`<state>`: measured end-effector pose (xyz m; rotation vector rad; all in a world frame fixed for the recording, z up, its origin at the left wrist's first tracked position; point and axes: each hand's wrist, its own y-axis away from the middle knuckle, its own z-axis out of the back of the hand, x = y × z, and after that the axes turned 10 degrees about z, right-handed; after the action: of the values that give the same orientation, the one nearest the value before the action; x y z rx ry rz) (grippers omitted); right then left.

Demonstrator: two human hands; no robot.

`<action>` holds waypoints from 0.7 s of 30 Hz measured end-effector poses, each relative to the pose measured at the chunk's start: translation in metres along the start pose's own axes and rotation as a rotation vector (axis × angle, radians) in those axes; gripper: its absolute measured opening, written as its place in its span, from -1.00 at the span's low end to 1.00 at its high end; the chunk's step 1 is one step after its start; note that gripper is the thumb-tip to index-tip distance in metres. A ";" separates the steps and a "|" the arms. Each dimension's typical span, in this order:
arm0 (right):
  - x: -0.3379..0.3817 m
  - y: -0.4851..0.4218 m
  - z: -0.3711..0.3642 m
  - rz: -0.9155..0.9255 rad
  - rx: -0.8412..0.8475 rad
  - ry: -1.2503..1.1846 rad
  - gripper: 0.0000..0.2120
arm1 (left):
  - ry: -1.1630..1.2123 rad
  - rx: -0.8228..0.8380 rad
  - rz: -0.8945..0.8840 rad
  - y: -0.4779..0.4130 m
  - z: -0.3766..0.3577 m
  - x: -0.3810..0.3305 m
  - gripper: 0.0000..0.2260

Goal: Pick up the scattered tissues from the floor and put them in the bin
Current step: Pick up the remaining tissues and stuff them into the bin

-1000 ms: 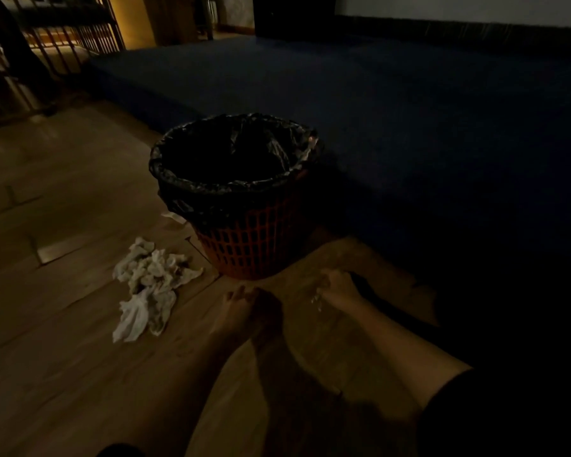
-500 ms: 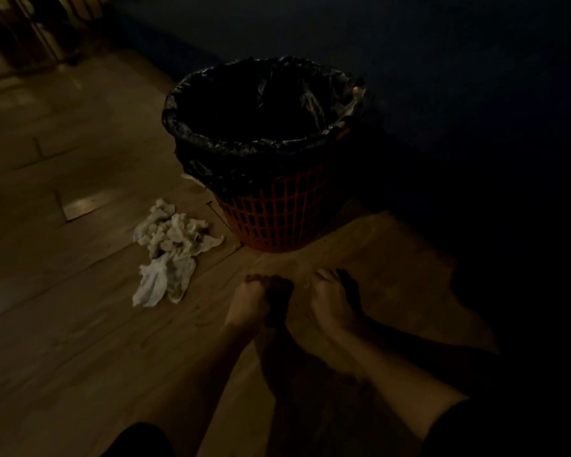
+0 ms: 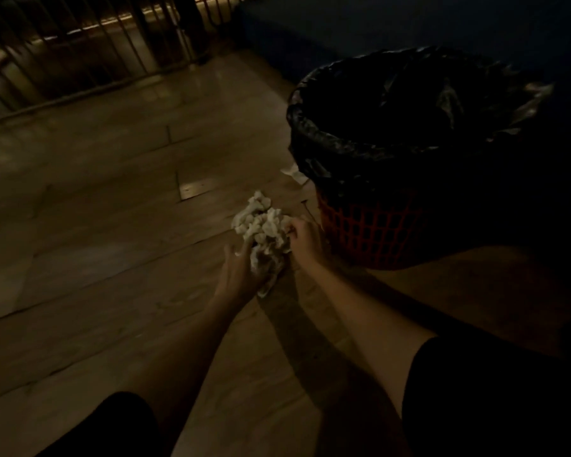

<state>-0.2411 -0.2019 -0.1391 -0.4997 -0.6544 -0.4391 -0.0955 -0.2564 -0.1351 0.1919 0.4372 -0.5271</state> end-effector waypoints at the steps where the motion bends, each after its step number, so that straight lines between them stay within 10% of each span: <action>1: -0.002 -0.008 -0.003 0.005 0.008 0.018 -0.78 | -0.036 0.037 0.012 -0.006 -0.005 -0.002 -0.38; 10: -0.007 -0.027 -0.056 0.171 0.436 0.161 -0.60 | -0.121 0.089 0.045 -0.005 -0.021 0.020 -0.90; 21: -0.014 0.037 -0.045 0.096 0.118 0.072 -0.74 | 0.222 0.075 0.119 0.016 -0.002 0.029 -0.76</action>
<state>-0.2109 -0.1950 -0.1901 -0.3995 -0.5806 -0.3239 -0.0651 -0.2548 -0.1493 0.3480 0.6182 -0.4063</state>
